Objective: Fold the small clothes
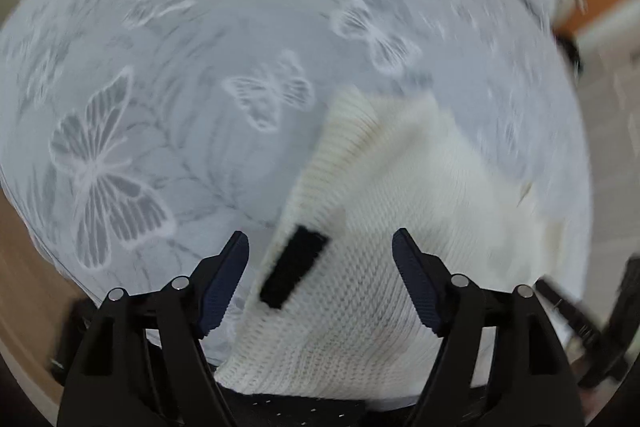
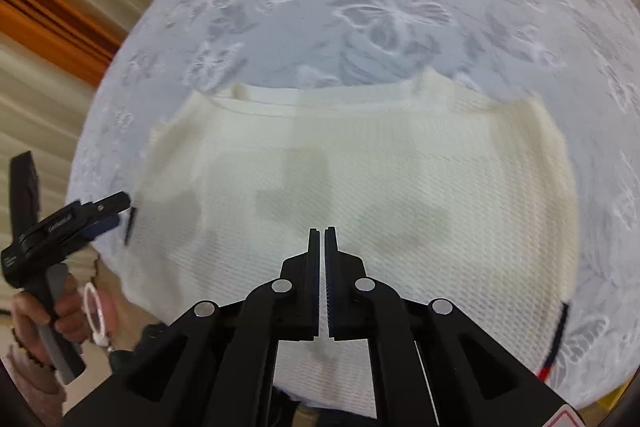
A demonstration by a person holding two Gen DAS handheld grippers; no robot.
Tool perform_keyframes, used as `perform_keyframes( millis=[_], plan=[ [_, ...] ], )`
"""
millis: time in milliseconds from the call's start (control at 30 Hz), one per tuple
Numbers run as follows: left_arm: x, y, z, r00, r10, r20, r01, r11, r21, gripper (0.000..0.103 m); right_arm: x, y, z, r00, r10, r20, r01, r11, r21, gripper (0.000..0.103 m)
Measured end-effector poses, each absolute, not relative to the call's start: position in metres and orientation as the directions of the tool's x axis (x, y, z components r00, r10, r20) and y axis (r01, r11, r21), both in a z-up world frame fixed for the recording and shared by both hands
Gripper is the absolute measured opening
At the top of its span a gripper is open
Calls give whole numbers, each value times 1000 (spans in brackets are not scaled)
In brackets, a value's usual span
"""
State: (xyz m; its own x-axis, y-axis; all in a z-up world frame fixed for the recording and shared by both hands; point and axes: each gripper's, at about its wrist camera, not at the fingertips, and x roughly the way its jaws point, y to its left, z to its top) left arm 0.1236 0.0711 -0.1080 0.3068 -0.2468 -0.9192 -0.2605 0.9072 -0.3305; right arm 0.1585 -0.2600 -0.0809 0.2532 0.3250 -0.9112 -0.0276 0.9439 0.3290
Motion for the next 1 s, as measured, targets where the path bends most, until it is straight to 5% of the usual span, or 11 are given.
perform_keyframes(
  millis=[133, 400, 433, 500, 567, 767, 1000],
  plan=[
    [130, 85, -140, 226, -313, -923, -367, 850, -378, 73, 179, -235, -104, 205, 300, -931, -75, 954, 291, 3],
    [147, 65, -161, 194, -276, -941, -324, 888, -327, 80, 192, -217, -138, 143, 197, -970, -98, 978, 184, 0],
    [149, 64, -162, 197, -274, -941, -319, 890, -326, 75, 192, -216, -139, 140, 197, -970, -95, 978, 184, 0],
    [153, 59, -160, 225, -354, -908, -282, 868, -409, 37, 193, -215, -139, 142, 193, -971, -99, 979, 180, 0],
    [154, 60, -154, 223, -383, -896, -314, 842, -438, 23, 193, -216, -139, 145, 195, -970, -102, 978, 182, 0],
    [139, 13, -68, 329, -565, -757, -155, 758, -633, 20, 194, -222, -139, 152, 240, -959, -77, 970, 231, 0],
    [128, -113, -24, 281, -609, -742, 69, 784, -618, 20, 152, -313, -105, 293, 340, -894, 115, 915, 386, 7]
  ],
)
